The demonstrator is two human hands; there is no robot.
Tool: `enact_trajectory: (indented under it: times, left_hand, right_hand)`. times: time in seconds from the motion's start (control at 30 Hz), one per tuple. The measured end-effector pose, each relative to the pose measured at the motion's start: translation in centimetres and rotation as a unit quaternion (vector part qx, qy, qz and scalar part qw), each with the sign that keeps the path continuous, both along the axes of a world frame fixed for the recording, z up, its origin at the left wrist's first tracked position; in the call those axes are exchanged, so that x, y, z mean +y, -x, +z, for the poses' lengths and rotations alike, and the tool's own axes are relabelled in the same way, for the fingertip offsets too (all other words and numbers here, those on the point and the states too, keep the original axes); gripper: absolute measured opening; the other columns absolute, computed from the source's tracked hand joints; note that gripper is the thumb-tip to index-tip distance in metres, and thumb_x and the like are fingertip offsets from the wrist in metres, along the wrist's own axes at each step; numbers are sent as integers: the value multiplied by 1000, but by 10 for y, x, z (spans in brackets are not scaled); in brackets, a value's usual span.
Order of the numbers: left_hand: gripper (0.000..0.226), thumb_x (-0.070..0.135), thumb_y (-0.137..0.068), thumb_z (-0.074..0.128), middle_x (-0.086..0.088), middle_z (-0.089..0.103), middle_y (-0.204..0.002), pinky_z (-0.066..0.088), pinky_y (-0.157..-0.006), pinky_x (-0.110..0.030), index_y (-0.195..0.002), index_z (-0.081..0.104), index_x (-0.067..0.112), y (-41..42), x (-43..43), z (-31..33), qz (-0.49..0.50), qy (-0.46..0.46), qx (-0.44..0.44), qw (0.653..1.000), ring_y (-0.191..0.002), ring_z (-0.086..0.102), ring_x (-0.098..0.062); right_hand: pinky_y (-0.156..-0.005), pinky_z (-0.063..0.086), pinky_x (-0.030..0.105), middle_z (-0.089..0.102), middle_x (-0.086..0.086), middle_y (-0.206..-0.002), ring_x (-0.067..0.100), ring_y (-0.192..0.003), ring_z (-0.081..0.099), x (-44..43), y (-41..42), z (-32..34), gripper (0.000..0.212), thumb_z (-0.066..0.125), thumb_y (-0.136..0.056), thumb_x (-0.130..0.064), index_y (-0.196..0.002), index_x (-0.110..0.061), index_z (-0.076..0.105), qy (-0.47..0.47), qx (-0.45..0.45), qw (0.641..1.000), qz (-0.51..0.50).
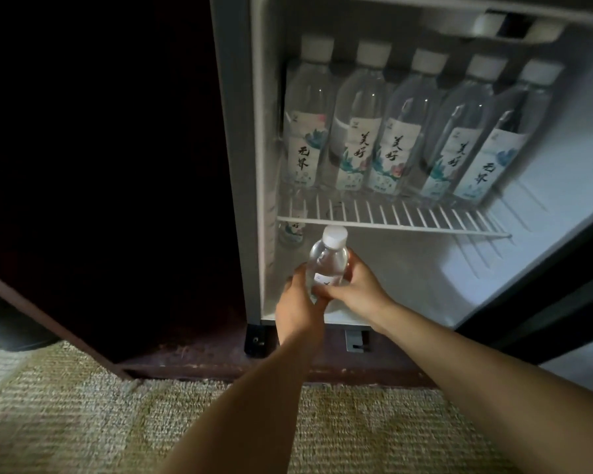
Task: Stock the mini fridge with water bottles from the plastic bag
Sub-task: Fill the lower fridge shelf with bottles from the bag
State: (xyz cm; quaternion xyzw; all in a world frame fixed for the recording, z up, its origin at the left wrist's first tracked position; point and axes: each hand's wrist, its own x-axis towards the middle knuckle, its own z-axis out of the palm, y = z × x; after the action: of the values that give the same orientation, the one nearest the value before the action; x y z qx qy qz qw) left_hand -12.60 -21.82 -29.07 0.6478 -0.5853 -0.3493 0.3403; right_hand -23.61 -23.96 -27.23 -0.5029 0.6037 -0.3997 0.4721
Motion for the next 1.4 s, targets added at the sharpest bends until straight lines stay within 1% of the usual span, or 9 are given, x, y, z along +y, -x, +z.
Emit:
enact_trajectory:
  times: [0.23,0.43,0.6,0.7,0.8,0.87,1.07,1.2,1.4]
  left_hand:
    - [53,20,-84,66,6,68,-109,44,-69,-23,-130,46,37,-3,-12,-37,26,5,-24,999,-97,65,-16]
    - [56,11,-92,44,-2,67,-119,48,-78,-27,-143,39,33,-4,-25,-49,35,28,-51,998,-104,63,-22]
    - [64,9,-91,42,-9,70,-99,48,-66,-30,-148,28,34,12,-33,-49,48,15,-30,998,-83,64,-27]
    - [65,10,-90,43,-8,68,-109,48,-66,-29,-149,27,32,18,-40,-49,53,12,-11,998,-89,63,-28]
    - [64,11,-90,44,-7,67,-113,47,-64,-29,-148,29,34,21,-50,-50,48,16,1,999,-90,63,-28]
    - [70,9,-87,44,-6,67,-111,44,-59,-27,-148,25,38,23,-55,-53,38,7,-5,999,-84,62,-28]
    - [73,13,-84,45,9,42,-147,42,-91,-19,-148,24,39,32,-71,-61,12,-8,-20,1000,-123,51,-16]
    - [73,17,-82,48,7,40,-149,41,-97,-24,-149,24,37,33,-86,-62,-5,-20,-16,1000,-129,46,-18]
    - [77,13,-81,50,5,35,-152,39,-104,-27,-150,21,33,28,-93,-62,-42,-22,-14,999,-134,41,-19]
  right_hand:
    - [-76,51,15,70,-7,-101,6,-95,65,-14,-8,-66,51,82,-66,1,-102,-26,58,44,-27,997,-57]
    - [-77,52,21,71,-7,-98,6,-90,67,-42,-6,-81,45,85,-65,-6,-96,-28,60,93,-15,993,-76]
    - [-85,55,31,56,10,-111,20,-99,65,-66,0,-79,45,86,-65,-10,-102,-16,61,108,20,991,-72]
    - [-78,52,18,53,2,-103,17,-96,64,-79,2,-79,45,86,-66,-13,-103,-15,62,103,52,990,-77]
    - [-79,53,23,55,9,-103,18,-92,65,-90,6,-75,40,85,-66,-11,-100,-9,64,101,69,990,-75]
    - [-73,54,20,62,0,-95,11,-85,65,-96,8,-71,35,85,-65,-8,-93,-15,64,112,72,989,-71]
    - [-58,49,19,66,6,-72,4,-66,62,-111,17,-68,24,85,-66,-11,-76,-10,64,90,90,987,-100]
    - [-81,53,40,65,19,-103,28,-95,64,-121,21,-64,43,83,-71,-23,-104,-6,61,79,156,980,-91]
    - [-78,54,35,70,14,-94,26,-91,67,-119,19,-62,35,80,-74,-20,-100,-1,66,82,144,981,-100]
